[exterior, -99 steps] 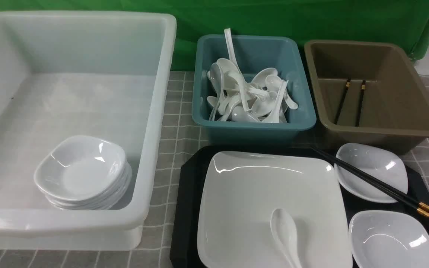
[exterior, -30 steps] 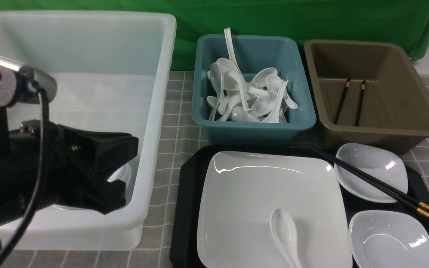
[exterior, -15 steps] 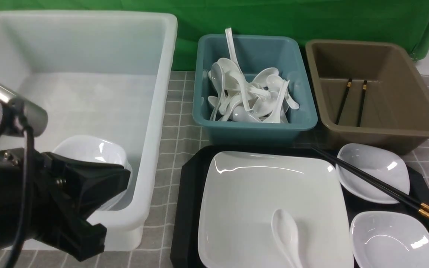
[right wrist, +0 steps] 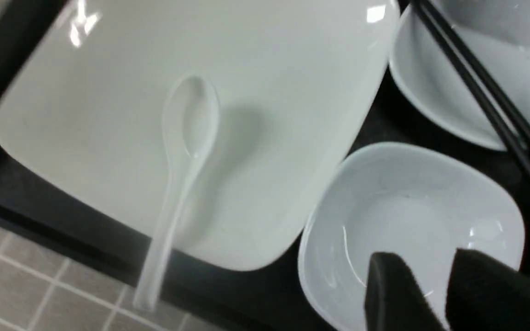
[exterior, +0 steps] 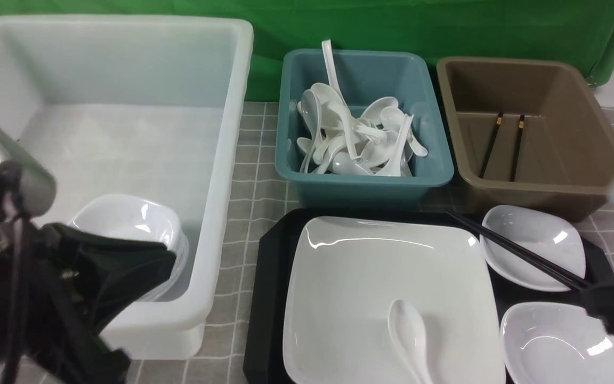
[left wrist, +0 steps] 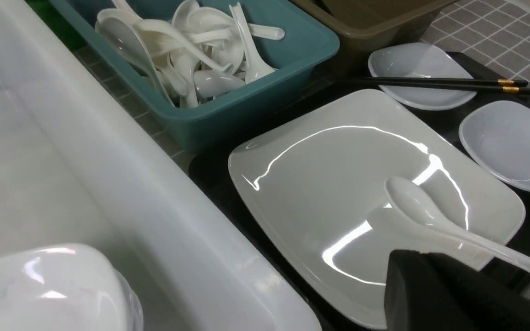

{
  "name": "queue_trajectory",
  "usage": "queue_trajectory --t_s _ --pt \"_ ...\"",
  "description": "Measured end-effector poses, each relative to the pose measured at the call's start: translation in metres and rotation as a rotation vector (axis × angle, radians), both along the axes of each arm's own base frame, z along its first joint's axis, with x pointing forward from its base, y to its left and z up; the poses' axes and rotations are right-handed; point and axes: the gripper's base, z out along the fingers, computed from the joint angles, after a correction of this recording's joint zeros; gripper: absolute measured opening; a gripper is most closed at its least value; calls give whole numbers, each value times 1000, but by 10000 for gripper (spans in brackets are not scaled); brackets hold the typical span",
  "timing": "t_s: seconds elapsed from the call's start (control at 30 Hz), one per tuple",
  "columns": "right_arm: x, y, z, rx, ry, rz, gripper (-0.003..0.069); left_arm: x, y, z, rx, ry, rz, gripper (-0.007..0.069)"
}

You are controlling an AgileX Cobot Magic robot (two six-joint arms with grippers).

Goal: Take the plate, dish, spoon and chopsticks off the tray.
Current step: Use the right arm to grab a pair of chopsticks from the plate

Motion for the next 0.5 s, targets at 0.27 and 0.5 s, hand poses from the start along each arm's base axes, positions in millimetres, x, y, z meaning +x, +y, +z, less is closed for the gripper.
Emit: queue_trajectory --t_s 0.27,0.5 --pt "97 1 -37 -162 170 51 410 -45 25 16 -46 -108 -38 21" --pt "150 -13 -68 -181 246 23 416 -61 33 15 -35 -108 -60 21"
